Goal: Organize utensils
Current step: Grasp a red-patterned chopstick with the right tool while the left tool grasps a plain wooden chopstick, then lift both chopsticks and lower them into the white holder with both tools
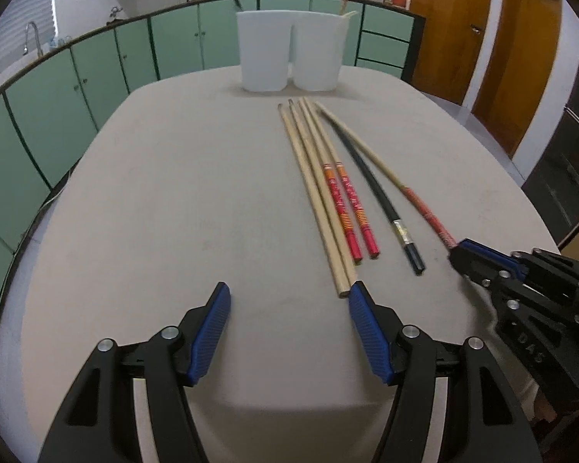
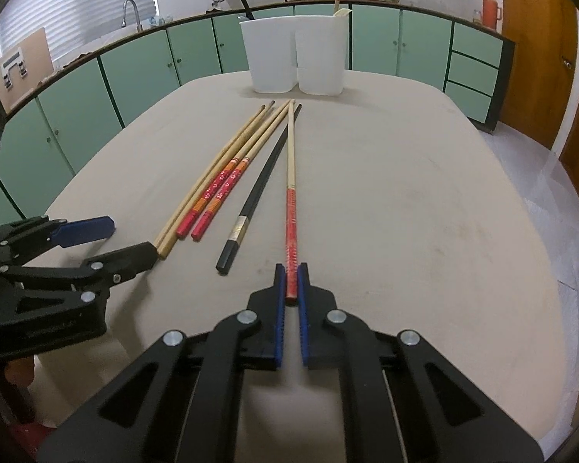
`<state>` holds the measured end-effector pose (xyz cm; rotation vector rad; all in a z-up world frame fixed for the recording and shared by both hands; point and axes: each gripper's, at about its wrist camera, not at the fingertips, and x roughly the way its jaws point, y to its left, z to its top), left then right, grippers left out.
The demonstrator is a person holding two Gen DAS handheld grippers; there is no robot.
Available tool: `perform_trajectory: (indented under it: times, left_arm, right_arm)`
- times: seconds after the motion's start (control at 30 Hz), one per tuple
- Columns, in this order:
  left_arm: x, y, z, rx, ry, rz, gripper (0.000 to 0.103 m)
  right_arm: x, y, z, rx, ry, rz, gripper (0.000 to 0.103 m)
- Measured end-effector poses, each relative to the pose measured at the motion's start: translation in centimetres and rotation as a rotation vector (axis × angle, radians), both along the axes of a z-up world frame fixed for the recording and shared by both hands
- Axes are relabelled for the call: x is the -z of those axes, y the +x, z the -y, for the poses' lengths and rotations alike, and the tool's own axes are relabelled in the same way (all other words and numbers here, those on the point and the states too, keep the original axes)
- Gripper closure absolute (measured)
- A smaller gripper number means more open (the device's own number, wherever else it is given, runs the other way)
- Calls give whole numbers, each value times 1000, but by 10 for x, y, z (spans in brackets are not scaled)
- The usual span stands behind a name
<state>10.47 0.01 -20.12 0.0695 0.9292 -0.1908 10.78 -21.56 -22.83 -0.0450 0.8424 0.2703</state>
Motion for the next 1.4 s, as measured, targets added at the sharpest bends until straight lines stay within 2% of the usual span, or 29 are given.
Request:
perform_trajectory:
  times: [0.13, 0.33, 0.5, 0.57, 0.63, 0.77, 1.03, 1.4]
  left_arm:
    - [-1, 2, -8, -43, 6, 1, 40]
    - [0, 2, 1, -17, 26, 11, 41]
    - [0, 5, 6, -7, 26, 35, 68]
    - [0, 5, 7, -3, 23, 44, 87]
    - [0, 5, 8, 4, 17, 48, 96]
    - [-5, 4, 7, 6, 1, 56, 97]
    - [-32, -1, 6, -2, -8, 137, 97]
    - [-101, 1, 2, -14, -51, 312, 97]
  right_arm:
    - [0, 1, 2, 3, 9, -2, 98]
    - [1, 1, 2, 3, 15, -2, 96]
    - [2, 0, -1, 1, 10, 3, 97]
    - [2, 0, -1, 0, 15, 3, 97]
    - [2, 0, -1, -1, 20, 2, 98]
    - [-1, -1, 1, 0, 33, 1, 98]
    - [-25, -2, 6, 15, 59, 58, 98]
    - [-84, -3, 14, 12, 122, 200, 98]
